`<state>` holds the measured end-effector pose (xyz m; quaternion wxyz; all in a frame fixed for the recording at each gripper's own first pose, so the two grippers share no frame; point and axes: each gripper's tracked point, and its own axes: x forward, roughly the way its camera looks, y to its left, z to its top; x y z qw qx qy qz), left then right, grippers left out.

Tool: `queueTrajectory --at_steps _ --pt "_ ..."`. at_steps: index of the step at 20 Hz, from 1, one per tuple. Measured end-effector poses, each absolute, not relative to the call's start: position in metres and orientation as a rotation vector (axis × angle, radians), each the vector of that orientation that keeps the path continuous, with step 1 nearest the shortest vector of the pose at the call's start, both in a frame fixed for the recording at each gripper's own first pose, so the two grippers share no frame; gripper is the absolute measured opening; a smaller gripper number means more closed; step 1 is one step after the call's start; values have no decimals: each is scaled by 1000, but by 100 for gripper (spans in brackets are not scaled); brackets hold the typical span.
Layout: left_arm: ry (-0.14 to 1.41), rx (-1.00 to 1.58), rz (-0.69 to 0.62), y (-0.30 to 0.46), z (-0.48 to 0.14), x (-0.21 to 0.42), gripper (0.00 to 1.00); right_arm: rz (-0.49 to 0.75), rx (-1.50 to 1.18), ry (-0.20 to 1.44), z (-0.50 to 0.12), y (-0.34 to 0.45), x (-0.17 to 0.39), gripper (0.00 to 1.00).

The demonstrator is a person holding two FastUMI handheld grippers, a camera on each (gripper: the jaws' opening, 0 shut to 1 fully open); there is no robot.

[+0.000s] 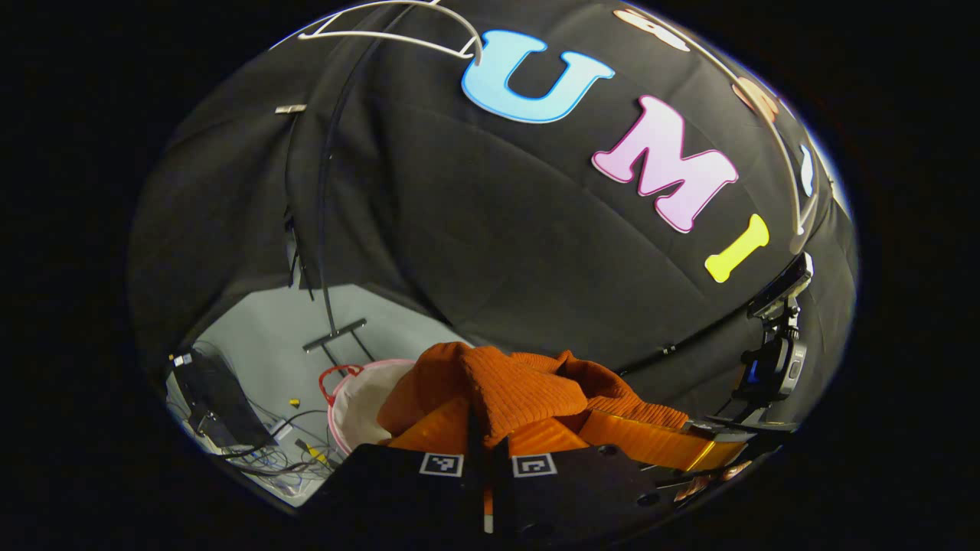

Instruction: Grasp the clothes on the hanger with both hands and then place them into the laundry hamper below.

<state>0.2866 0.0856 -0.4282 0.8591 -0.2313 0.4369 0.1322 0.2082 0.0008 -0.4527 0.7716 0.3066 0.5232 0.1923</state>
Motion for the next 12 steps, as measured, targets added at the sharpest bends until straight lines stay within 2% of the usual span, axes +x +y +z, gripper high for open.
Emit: queueTrajectory --at_steps 5,8,9,12 --pt "1000 -506 301 79 -447 275 9 394 646 1201 -468 3 194 17" --pt "1024 -489 299 77 -453 272 16 396 618 1226 -477 1 189 17" --pt "1042 -492 296 78 -454 266 13 396 609 1249 -479 1 184 37" --pt "1050 -400 380 108 -457 260 99 365 486 1289 -497 -19 175 99"
